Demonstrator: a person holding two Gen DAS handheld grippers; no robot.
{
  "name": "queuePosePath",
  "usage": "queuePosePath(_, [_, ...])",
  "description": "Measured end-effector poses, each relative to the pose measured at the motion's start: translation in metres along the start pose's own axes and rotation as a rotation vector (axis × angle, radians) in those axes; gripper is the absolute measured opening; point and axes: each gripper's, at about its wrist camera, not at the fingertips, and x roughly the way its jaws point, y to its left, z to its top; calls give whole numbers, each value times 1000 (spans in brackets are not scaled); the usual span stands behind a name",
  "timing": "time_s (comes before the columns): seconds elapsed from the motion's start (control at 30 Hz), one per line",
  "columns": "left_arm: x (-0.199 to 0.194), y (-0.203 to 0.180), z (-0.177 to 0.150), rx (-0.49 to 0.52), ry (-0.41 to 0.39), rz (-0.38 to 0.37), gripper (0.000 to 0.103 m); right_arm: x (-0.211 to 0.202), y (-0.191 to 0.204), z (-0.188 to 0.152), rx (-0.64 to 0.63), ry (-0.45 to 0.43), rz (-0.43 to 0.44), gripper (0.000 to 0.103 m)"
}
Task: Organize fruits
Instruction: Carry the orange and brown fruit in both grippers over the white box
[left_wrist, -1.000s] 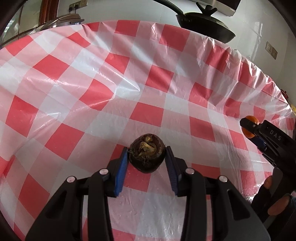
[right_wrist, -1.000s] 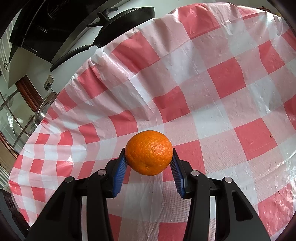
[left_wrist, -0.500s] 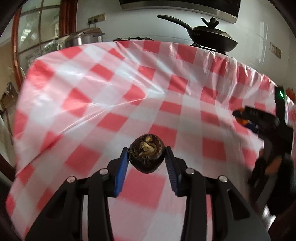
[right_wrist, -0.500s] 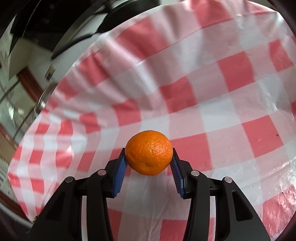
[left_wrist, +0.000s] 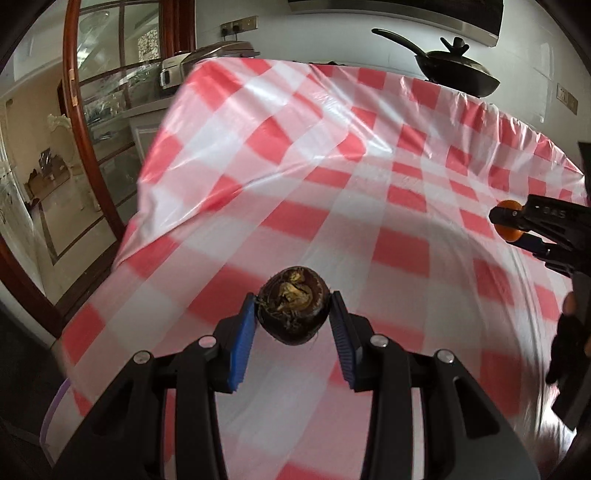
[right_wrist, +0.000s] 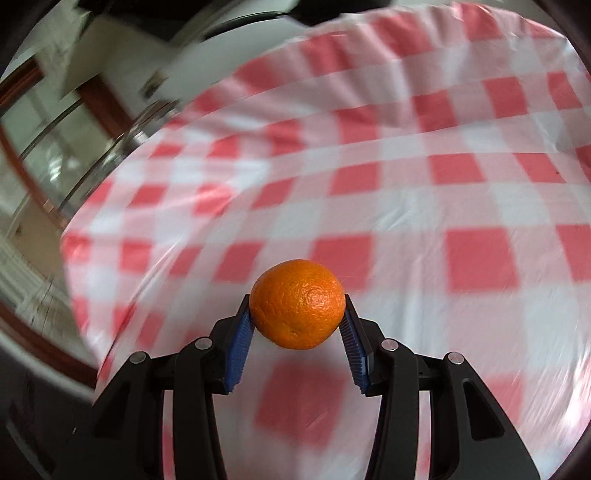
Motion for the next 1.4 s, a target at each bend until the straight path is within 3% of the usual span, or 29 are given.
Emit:
queuePosePath(0.33, [-62, 66, -41, -32, -63, 58, 40, -41, 104, -88, -291, 59, 91, 45])
queuePosePath(0.73, [-112, 159, -96, -146, -76, 180, 40, -56, 181, -167, -554, 146, 177, 45])
queuePosePath(1.0, [-114, 206, -154, -222, 32, 252, 40, -56, 239, -239, -791, 235, 283, 46])
queuePosePath(1.17, [-100, 227, -197, -241, 148, 291, 40, -48, 263, -292, -957, 311, 323, 46])
queuePosePath(1.4, [-68, 238, -241, -227, 342, 301, 40, -9, 285, -377, -1115, 556, 343, 46])
